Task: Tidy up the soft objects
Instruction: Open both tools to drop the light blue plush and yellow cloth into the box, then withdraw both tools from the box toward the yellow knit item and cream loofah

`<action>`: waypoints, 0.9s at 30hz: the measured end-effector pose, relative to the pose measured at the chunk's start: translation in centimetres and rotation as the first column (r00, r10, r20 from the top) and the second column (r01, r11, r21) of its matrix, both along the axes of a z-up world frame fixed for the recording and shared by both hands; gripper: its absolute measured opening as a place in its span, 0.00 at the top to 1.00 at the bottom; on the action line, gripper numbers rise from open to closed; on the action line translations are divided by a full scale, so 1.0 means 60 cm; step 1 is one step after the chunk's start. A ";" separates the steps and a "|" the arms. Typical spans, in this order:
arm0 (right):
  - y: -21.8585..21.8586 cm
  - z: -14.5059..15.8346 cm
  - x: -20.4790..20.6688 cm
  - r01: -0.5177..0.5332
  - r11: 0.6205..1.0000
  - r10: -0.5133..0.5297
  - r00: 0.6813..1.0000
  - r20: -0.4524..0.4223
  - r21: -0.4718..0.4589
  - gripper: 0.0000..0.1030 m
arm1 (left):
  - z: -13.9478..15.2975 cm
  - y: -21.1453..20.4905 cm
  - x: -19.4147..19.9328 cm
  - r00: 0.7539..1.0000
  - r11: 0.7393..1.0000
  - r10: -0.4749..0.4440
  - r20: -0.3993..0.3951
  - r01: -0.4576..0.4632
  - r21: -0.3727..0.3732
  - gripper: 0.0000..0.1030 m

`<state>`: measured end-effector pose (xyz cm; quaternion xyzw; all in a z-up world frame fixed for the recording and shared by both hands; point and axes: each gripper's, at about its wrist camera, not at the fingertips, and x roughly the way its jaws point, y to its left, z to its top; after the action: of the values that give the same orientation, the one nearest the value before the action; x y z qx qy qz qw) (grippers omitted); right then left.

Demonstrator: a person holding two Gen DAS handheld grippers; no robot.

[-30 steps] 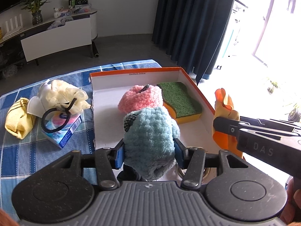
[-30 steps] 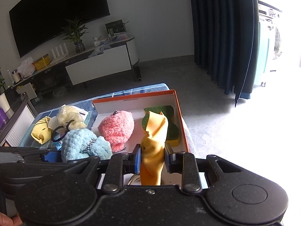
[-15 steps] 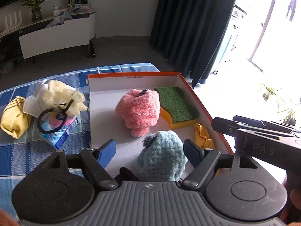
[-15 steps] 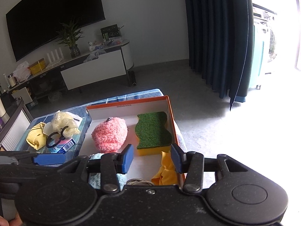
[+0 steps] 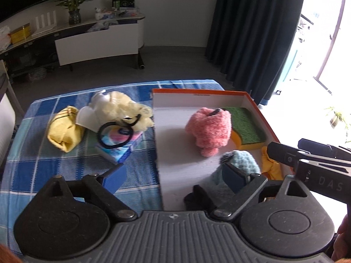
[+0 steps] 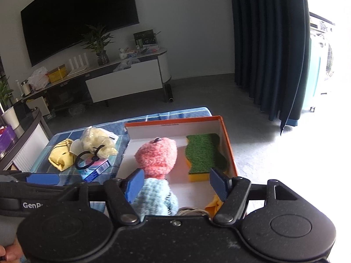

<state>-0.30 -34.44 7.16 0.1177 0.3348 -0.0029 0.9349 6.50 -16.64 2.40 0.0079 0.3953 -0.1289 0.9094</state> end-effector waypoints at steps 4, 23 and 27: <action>0.025 0.002 0.005 -0.036 0.999 0.036 0.999 -0.005 0.001 0.21 | 0.002 0.027 -0.004 0.999 0.999 0.037 -0.002 -0.037 0.007 0.06; 0.163 -0.004 0.043 -0.209 0.978 0.210 0.977 -0.028 0.015 0.20 | -0.005 0.165 -0.013 0.979 0.979 0.205 -0.018 -0.205 0.004 0.05; 0.182 -0.004 0.050 -0.232 0.973 0.232 0.972 -0.031 0.014 0.20 | -0.008 0.186 -0.014 0.973 0.973 0.229 -0.023 -0.229 0.000 0.05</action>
<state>2.68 -23.50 6.91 0.0823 0.3614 0.1062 0.9227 5.68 -5.46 1.94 -0.0404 0.4038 -0.0237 0.9137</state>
